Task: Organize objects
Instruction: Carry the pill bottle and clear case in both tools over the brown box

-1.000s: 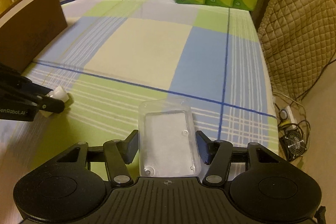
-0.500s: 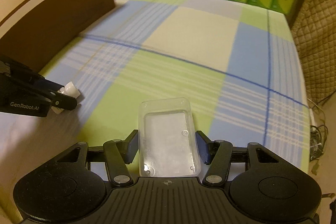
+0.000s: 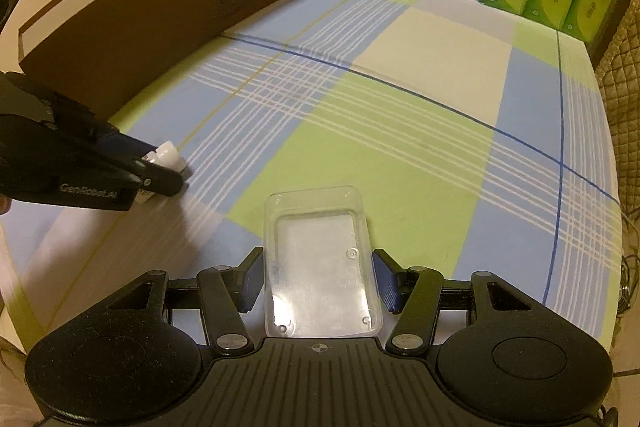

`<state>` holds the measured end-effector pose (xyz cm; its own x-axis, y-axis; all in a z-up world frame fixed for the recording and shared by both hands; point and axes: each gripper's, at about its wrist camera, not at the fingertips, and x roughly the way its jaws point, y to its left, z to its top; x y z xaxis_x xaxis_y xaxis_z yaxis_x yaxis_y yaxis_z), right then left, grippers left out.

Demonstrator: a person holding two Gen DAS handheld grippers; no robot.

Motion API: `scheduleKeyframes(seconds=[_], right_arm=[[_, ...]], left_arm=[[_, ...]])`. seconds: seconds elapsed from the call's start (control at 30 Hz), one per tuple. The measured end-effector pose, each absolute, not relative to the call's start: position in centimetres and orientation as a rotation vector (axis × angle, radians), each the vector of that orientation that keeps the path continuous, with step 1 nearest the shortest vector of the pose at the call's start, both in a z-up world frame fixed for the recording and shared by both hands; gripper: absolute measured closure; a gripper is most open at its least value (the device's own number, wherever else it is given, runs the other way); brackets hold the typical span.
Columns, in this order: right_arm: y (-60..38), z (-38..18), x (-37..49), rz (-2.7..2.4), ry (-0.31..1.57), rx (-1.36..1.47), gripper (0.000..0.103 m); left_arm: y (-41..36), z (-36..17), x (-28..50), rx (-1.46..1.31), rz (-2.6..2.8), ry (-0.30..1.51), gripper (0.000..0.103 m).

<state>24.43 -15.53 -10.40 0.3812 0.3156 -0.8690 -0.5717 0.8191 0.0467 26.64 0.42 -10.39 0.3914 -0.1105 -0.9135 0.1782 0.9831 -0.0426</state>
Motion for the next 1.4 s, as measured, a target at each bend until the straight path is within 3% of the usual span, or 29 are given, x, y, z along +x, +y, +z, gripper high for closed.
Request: scheduleKeyframes(seconds=[0.77, 1.4], right_arm=[[-14.2, -5.7, 22.3, 0.641, 0.949, -0.201, 0.049], [-7.9, -0.7, 21.4, 0.755, 0.851, -0.161, 0.049]], left_arm=[[2.6, -4.1, 23.4, -0.020, -0.159, 1.020, 0.080], [9.8, 2.8, 20.8, -0.102, -0.081, 0.851, 0.080]])
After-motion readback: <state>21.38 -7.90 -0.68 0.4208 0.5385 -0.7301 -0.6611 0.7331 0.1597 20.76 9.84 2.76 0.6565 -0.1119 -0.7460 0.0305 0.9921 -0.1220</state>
